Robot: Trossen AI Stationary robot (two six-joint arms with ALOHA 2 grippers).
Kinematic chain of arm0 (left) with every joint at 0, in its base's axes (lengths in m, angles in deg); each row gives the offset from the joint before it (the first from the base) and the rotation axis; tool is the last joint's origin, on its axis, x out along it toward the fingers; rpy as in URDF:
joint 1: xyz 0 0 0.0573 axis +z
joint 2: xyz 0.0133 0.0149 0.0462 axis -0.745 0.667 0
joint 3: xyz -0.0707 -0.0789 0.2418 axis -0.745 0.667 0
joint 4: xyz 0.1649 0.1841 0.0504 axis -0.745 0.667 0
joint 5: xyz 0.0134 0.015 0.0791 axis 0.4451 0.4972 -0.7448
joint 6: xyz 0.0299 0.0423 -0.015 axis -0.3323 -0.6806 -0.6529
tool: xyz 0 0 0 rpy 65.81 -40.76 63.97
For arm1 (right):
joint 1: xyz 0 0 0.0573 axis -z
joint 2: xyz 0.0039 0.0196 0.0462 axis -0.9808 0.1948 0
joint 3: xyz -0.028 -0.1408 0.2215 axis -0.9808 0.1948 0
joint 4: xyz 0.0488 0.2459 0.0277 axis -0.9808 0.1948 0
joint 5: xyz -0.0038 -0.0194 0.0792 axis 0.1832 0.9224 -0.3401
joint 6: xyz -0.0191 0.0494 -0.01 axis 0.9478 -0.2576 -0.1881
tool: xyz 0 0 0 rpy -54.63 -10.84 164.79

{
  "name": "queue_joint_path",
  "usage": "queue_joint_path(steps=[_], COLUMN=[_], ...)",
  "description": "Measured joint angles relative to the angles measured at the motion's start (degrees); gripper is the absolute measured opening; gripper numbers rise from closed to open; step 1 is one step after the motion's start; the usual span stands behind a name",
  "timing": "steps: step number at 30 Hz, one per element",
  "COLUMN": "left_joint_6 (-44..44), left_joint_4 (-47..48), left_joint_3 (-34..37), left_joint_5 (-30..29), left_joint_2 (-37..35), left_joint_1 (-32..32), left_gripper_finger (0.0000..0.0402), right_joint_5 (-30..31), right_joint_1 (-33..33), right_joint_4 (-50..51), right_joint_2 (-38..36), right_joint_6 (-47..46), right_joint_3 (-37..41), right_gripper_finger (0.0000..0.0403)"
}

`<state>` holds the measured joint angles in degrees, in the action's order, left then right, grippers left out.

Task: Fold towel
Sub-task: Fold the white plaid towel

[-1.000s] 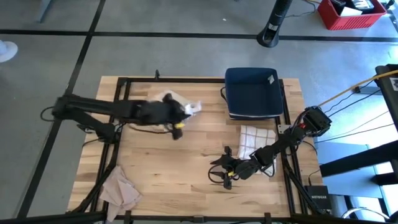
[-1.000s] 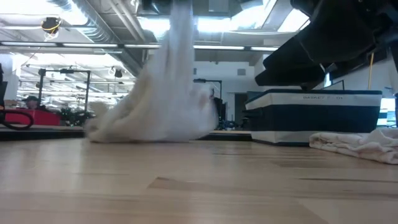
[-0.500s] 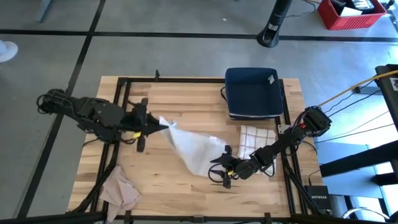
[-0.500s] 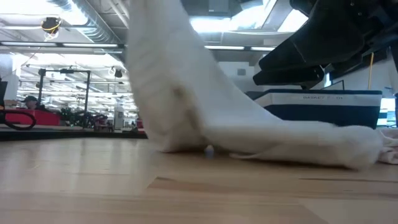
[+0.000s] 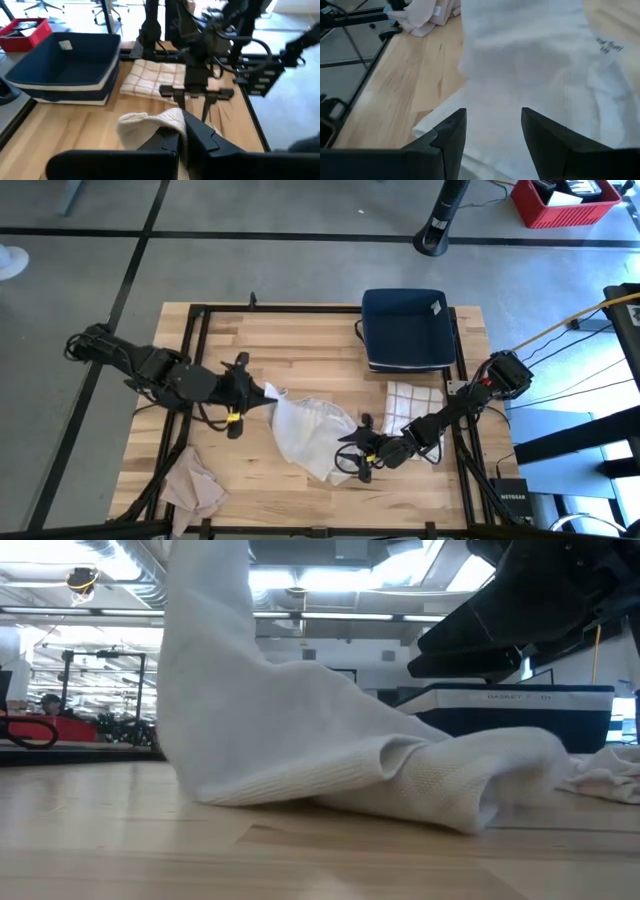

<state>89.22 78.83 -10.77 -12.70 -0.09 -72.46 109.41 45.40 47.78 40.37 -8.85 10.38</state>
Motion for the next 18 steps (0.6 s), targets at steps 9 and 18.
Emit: queue_joint_path(steps=[9,18], left_joint_6=[2.3,6.3], left_joint_4=[4.8,7.4], left_joint_3=[0.0,2.0], left_joint_5=[0.0,0.0], left_joint_2=[-0.2,-0.1], left_joint_1=[-3.7,-7.6], left_gripper_finger=[0.0005,0.0005], right_joint_5=[-2.9,-9.8], right_joint_1=[0.9,7.1], right_joint_4=[25.4,45.2], right_joint_2=[-7.4,-8.9], right_joint_6=[-4.0,-11.7], right_joint_3=[-5.1,-7.5], right_gripper_finger=[0.0193,0.0218])
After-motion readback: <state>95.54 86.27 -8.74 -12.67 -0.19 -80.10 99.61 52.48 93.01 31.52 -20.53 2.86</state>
